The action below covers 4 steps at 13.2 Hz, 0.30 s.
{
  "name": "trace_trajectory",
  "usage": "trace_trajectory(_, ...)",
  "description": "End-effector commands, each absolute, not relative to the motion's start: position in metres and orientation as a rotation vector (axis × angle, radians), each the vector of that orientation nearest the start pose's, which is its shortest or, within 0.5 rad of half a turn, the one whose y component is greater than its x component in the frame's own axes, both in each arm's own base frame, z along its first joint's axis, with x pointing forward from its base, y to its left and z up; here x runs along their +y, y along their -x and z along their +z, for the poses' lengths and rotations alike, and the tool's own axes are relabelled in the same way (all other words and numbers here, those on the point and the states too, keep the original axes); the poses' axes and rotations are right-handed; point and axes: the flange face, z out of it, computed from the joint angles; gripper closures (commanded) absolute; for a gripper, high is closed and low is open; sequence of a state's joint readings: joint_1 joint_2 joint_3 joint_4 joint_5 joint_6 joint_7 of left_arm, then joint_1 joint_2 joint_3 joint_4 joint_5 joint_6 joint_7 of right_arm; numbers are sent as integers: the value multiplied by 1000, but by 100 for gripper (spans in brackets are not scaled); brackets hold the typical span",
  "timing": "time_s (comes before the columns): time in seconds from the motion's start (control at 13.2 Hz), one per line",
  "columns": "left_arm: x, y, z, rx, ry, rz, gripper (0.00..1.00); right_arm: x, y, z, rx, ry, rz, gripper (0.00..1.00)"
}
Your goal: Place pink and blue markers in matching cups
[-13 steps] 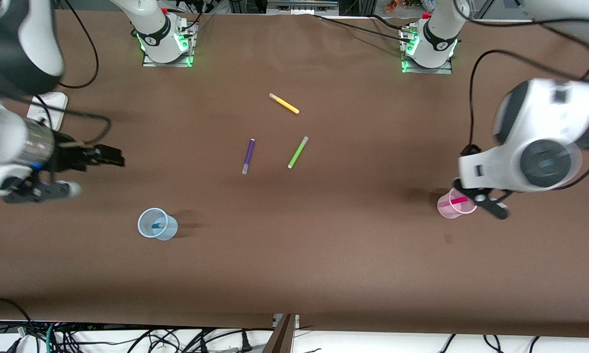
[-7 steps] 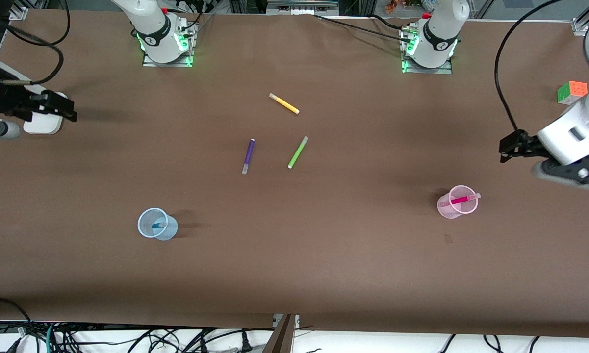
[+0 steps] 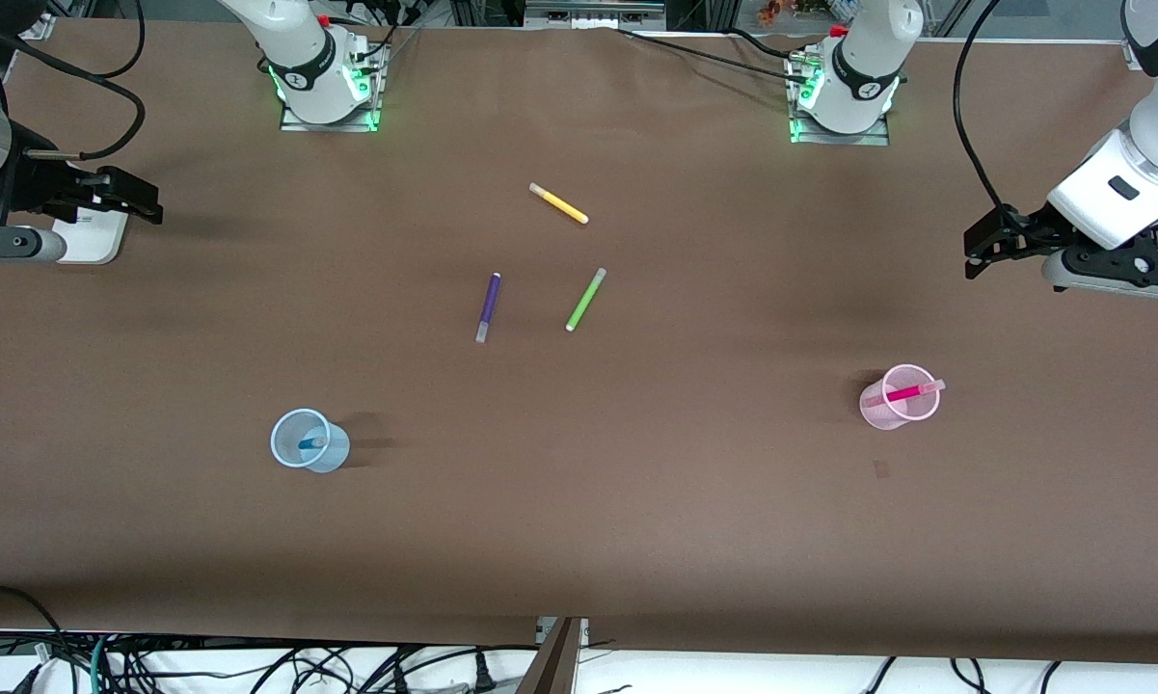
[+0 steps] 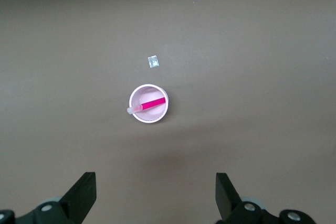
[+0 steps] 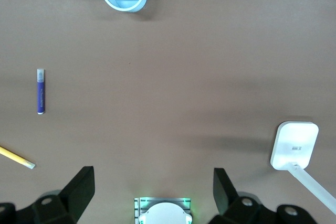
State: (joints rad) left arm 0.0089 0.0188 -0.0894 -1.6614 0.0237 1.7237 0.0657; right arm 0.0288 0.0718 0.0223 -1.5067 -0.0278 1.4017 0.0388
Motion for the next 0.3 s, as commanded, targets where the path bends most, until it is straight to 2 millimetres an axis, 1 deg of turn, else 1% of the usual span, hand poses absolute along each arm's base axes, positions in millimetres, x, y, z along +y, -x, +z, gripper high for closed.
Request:
trace_trajectory(0.0,-43,-572,579,211,3139,-65,0,23,-559,605,-16,3179,266,0)
trace_trajectory(0.08,-44,-575,577,211,3143,-63,0,23,-559,605,-16,3179,266,0)
trace_trajectory(0.23,-44,-576,576,209,3142,-56,0,26,-561,602,-26,3180,275,0)
